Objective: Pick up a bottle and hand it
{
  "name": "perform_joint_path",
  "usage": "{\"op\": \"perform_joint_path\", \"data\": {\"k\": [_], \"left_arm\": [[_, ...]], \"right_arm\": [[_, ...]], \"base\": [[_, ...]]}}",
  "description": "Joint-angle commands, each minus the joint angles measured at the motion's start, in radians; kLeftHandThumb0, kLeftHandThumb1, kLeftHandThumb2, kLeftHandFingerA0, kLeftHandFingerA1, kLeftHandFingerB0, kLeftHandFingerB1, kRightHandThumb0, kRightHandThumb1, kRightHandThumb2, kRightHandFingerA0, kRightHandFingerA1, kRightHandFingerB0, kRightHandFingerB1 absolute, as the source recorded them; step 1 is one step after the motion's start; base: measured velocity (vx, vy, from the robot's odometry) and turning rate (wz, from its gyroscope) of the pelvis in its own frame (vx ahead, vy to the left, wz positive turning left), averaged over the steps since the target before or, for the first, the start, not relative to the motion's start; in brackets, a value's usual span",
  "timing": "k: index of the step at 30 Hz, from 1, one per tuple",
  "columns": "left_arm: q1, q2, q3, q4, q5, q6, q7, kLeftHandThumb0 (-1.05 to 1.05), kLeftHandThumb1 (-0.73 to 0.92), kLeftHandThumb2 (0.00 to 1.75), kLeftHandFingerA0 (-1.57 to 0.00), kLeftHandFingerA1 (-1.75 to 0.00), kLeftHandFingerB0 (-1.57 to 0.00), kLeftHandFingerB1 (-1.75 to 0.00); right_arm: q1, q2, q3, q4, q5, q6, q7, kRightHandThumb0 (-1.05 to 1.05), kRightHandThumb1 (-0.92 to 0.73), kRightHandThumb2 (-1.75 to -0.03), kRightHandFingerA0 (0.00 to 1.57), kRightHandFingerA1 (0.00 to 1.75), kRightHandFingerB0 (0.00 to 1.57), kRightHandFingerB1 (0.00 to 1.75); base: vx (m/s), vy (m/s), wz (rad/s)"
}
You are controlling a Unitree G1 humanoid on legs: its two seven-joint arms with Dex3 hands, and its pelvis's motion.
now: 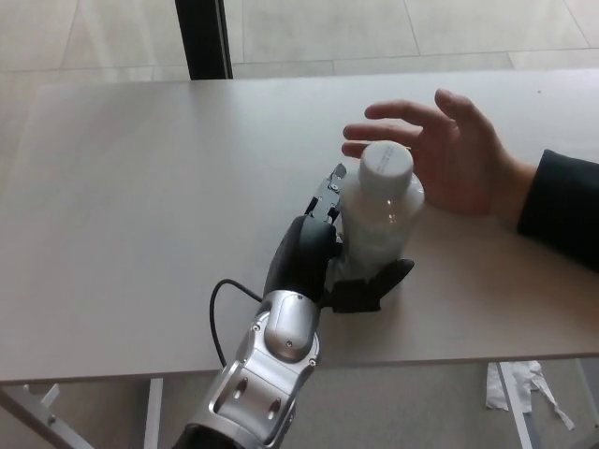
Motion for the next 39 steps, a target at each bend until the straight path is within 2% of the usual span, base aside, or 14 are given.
{"op": "perform_joint_path", "data": {"k": [1,4,5,6,8,13,14,21,23,34,35,37,38,39], "left_arm": [[-0.035,-0.129,0.046,0.131,0.068,-0.139,0.346,-0.24,0.83,0.66,-1.09,-1.22,-0.03,-0.3],[-0.041,-0.13,0.043,0.146,0.073,-0.146,0.368,-0.2,0.89,0.78,-1.09,-1.51,-0.31,-0.45],[-0.039,-0.132,0.053,0.147,0.057,-0.154,0.359,-0.13,0.76,0.9,-1.13,-1.53,-0.86,-0.8],[-0.038,-0.133,0.059,0.162,0.053,-0.165,0.369,-0.05,0.61,1.2,-1.3,-1.39,-1.09,-1.21],[-0.04,-0.13,0.061,0.178,0.051,-0.184,0.377,-0.04,0.61,1.28,-1.09,-1.69,-0.95,-1.49],[-0.026,-0.1,0.049,0.208,0.061,-0.2,0.379,-0.08,0.62,1.24,-1.03,-1.75,-0.84,-1.53],[-0.026,-0.095,0.05,0.215,0.06,-0.211,0.379,-0.12,0.61,1.19,-1.01,-1.75,-0.81,-1.65],[-0.036,-0.068,0.056,0.245,0.056,-0.269,0.378,-0.08,0.58,1.3,-1.03,-1.72,-0.86,-1.51],[-0.048,-0.052,0.053,0.234,0.07,-0.257,0.374,-0.13,0.61,1.15,-0.97,-1.71,-0.84,-1.52],[-0.362,-0.068,0.07,0.305,0.061,-0.161,0.239,-0.14,0.64,1.01,-0.91,-1.75,-0.77,-1.49],[-0.381,-0.077,0.071,0.317,0.057,-0.153,0.234,-0.21,0.58,1.09,-1.2,-1.38,-0.95,-1.21],[-0.431,-0.1,0.074,0.353,0.047,-0.139,0.234,-0.22,0.57,1.1,-1.2,-1.38,-0.96,-1.22],[-0.453,-0.111,0.075,0.372,0.045,-0.135,0.237,-0.15,0.62,1.0,-0.88,-1.75,-0.75,-1.57],[-0.488,-0.13,0.077,0.402,0.041,-0.128,0.241,-0.15,0.62,1.0,-0.88,-1.75,-0.75,-1.57]], "right_arm": [[0.01,0.002,0.0,-0.017,0.003,0.006,-0.012,-0.44,-0.5,-0.56,0.38,0.46,0.38,0.33],[0.014,0.008,0.004,-0.024,0.001,0.001,-0.009,-0.43,-0.52,-0.56,0.36,0.46,0.36,0.33],[0.007,0.008,-0.002,-0.012,0.011,-0.01,0.001,-0.43,-0.52,-0.57,0.35,0.46,0.36,0.33],[0.007,0.011,-0.003,-0.012,0.003,-0.02,-0.006,-0.43,-0.52,-0.57,0.37,0.46,0.37,0.33],[0.002,0.008,-0.004,-0.001,0.004,-0.023,-0.003,-0.48,-0.42,-0.74,0.34,0.53,0.31,0.44],[0.01,0.017,0.001,-0.015,0.004,-0.016,-0.004,-0.42,-0.53,-0.56,0.41,0.47,0.37,0.32],[0.009,0.02,0.0,-0.018,0.006,-0.011,-0.01,-0.51,-0.41,-0.75,0.37,0.55,0.3,0.44],[0.005,0.015,-0.002,0.011,0.004,-0.033,0.004,-0.42,-0.53,-0.56,0.4,0.46,0.35,0.32],[0.01,0.016,-0.002,-0.007,-0.001,-0.025,-0.009,-0.49,-0.41,-0.75,0.36,0.55,0.3,0.44],[0.004,0.0,-0.01,0.053,-0.007,-0.071,0.011,-0.44,-0.54,-0.57,0.41,0.49,0.38,0.33],[0.002,-0.002,-0.009,0.061,-0.009,-0.075,0.013,-0.42,-0.53,-0.56,0.42,0.48,0.39,0.33],[-0.001,-0.002,-0.006,0.065,-0.01,-0.074,0.011,-0.5,-0.41,-0.75,0.38,0.56,0.32,0.45],[-0.003,0.001,-0.005,0.062,-0.008,-0.073,0.011,-0.49,-0.41,-0.75,0.38,0.56,0.32,0.45],[-0.004,0.003,-0.006,0.058,-0.002,-0.071,0.011,-0.49,-0.41,-0.75,0.38,0.56,0.32,0.45]], "base": [[0.0,0.0,0.0],[0.0,0.0,0.0],[0.0,0.0,0.0],[0.0,0.0,0.0],[0.0,0.0,0.0],[0.0,0.0,0.0],[0.0,0.0,0.0],[0.0,0.0,0.0],[0.0,0.0,0.0],[0.0,0.0,0.0],[0.0,0.0,0.0],[0.0,0.0,0.0],[0.0,0.0,0.0],[0.0,0.0,0.0]]}}
